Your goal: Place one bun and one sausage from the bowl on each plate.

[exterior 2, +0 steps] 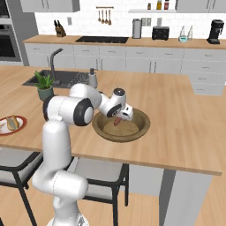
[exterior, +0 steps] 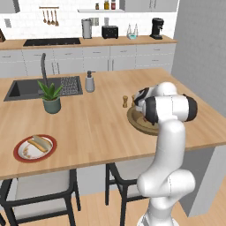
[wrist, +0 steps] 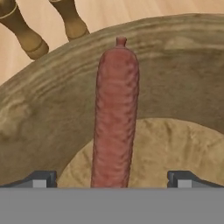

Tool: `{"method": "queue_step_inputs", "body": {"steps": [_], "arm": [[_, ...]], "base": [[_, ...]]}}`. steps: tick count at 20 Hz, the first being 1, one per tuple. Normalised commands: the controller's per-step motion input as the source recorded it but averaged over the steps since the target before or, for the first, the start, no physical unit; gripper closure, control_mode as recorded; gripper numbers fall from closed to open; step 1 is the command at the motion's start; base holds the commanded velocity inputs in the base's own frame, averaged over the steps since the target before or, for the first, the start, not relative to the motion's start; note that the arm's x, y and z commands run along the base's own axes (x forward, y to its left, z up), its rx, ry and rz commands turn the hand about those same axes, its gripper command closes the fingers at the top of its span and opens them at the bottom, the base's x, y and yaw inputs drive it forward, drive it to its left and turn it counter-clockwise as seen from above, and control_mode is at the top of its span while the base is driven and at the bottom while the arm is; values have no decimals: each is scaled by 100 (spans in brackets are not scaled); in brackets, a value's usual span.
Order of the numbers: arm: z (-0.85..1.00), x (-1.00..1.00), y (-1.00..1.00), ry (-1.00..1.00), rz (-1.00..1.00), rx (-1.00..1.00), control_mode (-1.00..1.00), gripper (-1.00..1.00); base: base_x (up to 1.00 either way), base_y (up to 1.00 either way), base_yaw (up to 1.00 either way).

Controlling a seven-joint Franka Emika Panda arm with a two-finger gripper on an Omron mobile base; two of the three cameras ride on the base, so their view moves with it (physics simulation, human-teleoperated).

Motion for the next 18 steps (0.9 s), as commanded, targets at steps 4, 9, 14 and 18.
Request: {"method": "queue_step_inputs", "body": {"steps": [4, 9, 14, 18], "arm": [[-10, 6, 0, 0, 0, 0, -100, -100], [-7, 7, 0, 0, 0, 0, -100, -100], [-8, 9, 0, 0, 0, 0, -100, -100], [-9, 10, 0, 0, 0, 0, -100, -100]], "base": [[0, 0, 0], [0, 0, 0], [0, 0, 0], [0, 0, 0]]}}
